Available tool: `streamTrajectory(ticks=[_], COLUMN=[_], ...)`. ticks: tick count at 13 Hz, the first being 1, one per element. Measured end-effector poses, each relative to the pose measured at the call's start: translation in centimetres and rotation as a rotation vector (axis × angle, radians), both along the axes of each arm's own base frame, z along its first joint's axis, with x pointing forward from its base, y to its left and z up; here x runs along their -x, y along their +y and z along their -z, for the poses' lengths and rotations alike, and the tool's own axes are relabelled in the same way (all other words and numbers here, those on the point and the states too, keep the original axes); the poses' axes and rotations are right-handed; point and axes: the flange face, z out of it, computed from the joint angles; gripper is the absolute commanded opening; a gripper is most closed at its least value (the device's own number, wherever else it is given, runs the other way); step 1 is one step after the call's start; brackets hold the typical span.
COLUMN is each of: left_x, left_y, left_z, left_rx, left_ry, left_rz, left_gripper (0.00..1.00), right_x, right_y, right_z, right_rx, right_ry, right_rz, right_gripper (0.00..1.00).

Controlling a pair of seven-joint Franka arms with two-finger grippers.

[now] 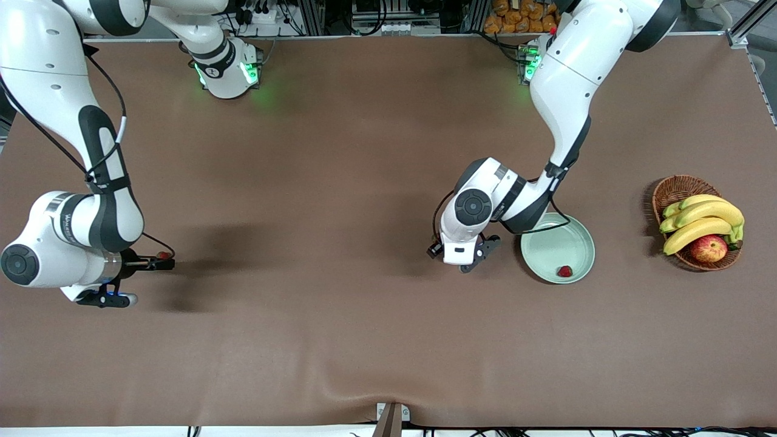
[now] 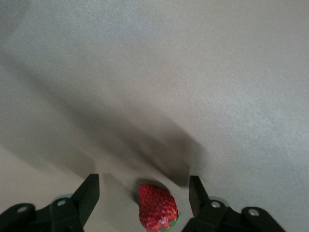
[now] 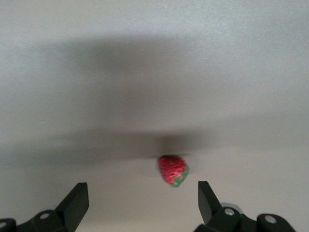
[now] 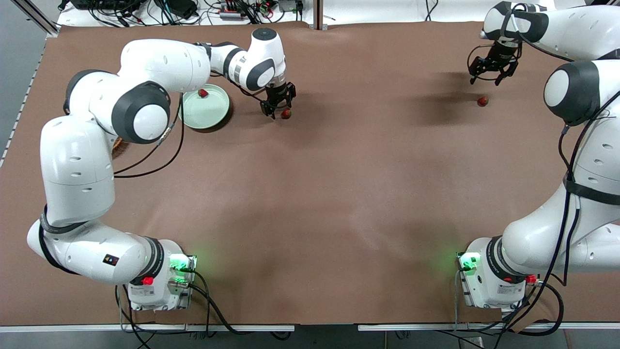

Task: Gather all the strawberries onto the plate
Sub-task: 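Grasp the strawberry with the left gripper while the right gripper reaches another, then place the strawberry on the plate while the right gripper grasps the last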

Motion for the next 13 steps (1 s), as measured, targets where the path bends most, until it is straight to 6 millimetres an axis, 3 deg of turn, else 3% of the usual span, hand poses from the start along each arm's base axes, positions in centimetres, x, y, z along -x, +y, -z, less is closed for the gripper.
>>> streamTrajectory(ticks=[4, 6, 8, 13], left_x=[0.2, 0.4, 0.7, -0.1], left_y=[-0.8, -1.1, -1.4, -1.2], left_z=[-0.3, -0.2, -0.2, -1.3], left_rx=[0.014, 0.014, 0.014, 0.027], left_ry=[-0.017, -0.017, -0.017, -0.040], left_rz=[0.009, 0.015, 0.020, 0.058], left_gripper=[0.53, 0.31, 0.00, 0.00], right_x=[0.6, 1.0, 1.4, 1.7], right_y=[-1.6, -2.1, -2.6, -2.4], right_z=[2.8, 3.9, 4.5, 5.0], right_rx=[-0.010, -0.019, -0.027, -0.036], right_ry=[0.001, 0.003, 0.012, 0.022], right_rz=[-0.044, -0.075, -0.093, -0.109], right_gripper=[1.00, 0.84, 0.58, 0.03])
